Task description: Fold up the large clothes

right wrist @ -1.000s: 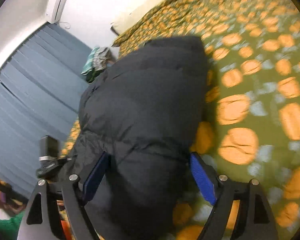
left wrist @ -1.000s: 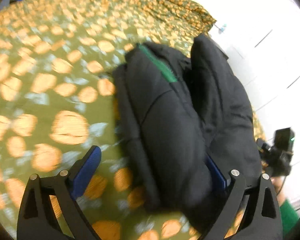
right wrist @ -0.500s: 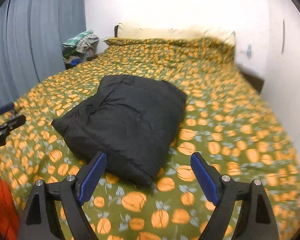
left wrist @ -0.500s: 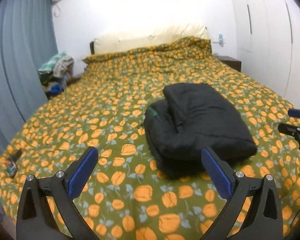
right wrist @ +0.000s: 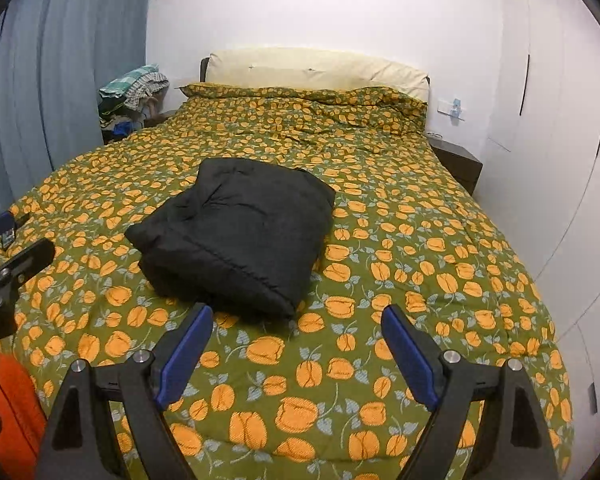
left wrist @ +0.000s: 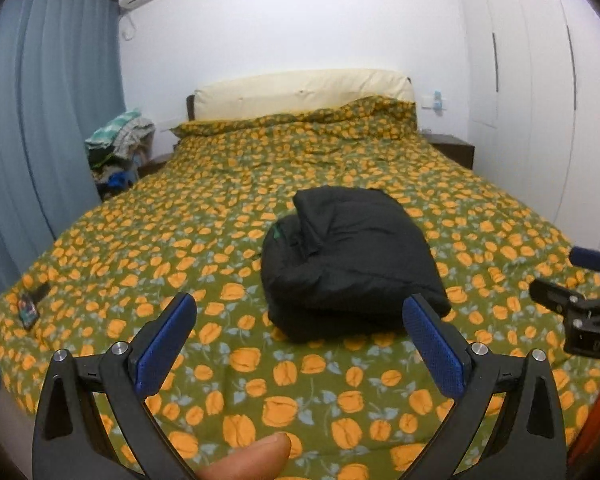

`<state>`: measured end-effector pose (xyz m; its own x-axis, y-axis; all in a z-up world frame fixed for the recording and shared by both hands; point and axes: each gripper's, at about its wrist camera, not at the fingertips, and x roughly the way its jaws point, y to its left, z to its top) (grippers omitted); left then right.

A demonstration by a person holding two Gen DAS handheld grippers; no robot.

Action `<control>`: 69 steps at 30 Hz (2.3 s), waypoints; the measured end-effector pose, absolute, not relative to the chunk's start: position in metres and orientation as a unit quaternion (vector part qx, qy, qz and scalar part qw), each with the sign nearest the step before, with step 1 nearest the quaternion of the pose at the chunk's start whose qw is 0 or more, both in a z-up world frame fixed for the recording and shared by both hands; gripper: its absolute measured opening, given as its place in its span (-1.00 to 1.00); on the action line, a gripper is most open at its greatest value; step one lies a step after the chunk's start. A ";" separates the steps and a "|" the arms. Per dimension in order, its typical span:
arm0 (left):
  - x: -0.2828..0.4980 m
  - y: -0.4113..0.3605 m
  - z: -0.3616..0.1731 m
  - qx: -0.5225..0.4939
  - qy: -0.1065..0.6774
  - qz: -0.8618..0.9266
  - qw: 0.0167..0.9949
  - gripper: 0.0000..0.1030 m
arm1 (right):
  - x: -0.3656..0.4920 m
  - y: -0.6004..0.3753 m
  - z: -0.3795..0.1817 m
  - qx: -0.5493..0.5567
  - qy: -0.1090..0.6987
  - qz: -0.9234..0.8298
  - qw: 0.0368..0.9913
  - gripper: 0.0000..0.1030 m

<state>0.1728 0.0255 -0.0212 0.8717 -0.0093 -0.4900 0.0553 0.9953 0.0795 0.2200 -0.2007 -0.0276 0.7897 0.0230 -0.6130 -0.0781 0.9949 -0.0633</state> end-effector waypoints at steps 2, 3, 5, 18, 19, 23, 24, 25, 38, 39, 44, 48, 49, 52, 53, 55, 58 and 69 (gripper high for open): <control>0.170 0.023 -0.020 0.042 0.252 -0.019 0.967 0.99 | 0.213 -0.201 -0.025 -0.042 0.321 0.023 0.946 0.71; 0.168 0.021 -0.019 0.038 0.253 -0.021 0.967 0.99 | 0.211 -0.201 -0.024 -0.042 0.320 0.021 0.946 0.71; 0.165 0.019 -0.018 0.030 0.255 -0.025 0.966 0.99 | 0.206 -0.201 -0.022 -0.042 0.319 0.017 0.947 0.71; 0.154 0.007 -0.012 0.025 0.271 -0.008 0.962 0.99 | 0.187 -0.192 -0.014 -0.053 0.320 0.019 0.946 0.71; 0.153 0.006 -0.012 0.025 0.271 -0.008 0.962 0.99 | 0.186 -0.192 -0.013 -0.053 0.321 0.019 0.946 0.71; 0.147 0.000 -0.012 0.021 0.284 -0.007 0.958 0.99 | 0.182 -0.192 -0.012 -0.047 0.324 0.020 0.945 0.71; 0.147 -0.002 -0.012 0.022 0.292 -0.007 0.956 0.99 | 0.181 -0.192 -0.012 -0.044 0.327 0.020 0.944 0.71; 0.146 -0.004 -0.013 0.024 0.299 -0.007 0.954 0.99 | 0.180 -0.193 -0.012 -0.043 0.328 0.020 0.943 0.71; 0.143 -0.007 -0.010 0.028 0.329 0.011 0.944 0.99 | 0.170 -0.195 -0.007 -0.031 0.342 0.017 0.939 0.71; 0.142 -0.006 -0.010 0.028 0.328 0.016 0.944 0.99 | 0.170 -0.195 -0.006 -0.030 0.342 0.017 0.939 0.71; 0.140 -0.006 -0.009 0.030 0.332 0.018 0.942 0.99 | 0.168 -0.192 -0.003 -0.031 0.343 0.021 0.939 0.71; 0.139 -0.008 -0.009 0.041 0.331 0.025 0.942 0.99 | 0.168 -0.190 -0.003 -0.033 0.345 0.022 0.938 0.71; 0.140 -0.008 -0.009 0.041 0.332 0.026 0.942 0.99 | 0.168 -0.190 -0.003 -0.035 0.346 0.022 0.937 0.71; 0.140 -0.007 -0.009 0.038 0.334 0.027 0.941 0.99 | 0.167 -0.189 -0.005 -0.036 0.348 0.022 0.936 0.71; 0.141 -0.006 -0.009 0.039 0.334 0.028 0.941 0.99 | 0.167 -0.189 -0.004 -0.037 0.348 0.023 0.936 0.71; 0.141 -0.007 -0.009 0.041 0.334 0.029 0.941 0.99 | 0.166 -0.188 -0.004 -0.039 0.348 0.023 0.936 0.71; 0.142 -0.008 -0.009 0.043 0.335 0.027 0.941 0.99 | 0.167 -0.187 -0.004 -0.041 0.350 0.025 0.935 0.71; 0.142 -0.008 -0.006 0.039 0.337 0.023 0.941 0.99 | 0.169 -0.184 -0.002 -0.046 0.354 0.025 0.934 0.71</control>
<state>0.1422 -0.0083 -0.0059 0.7723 0.0708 -0.6313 -0.0176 0.9958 0.0901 0.1689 -0.1840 -0.0021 0.7488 0.0144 -0.6627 -0.0799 0.9944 -0.0687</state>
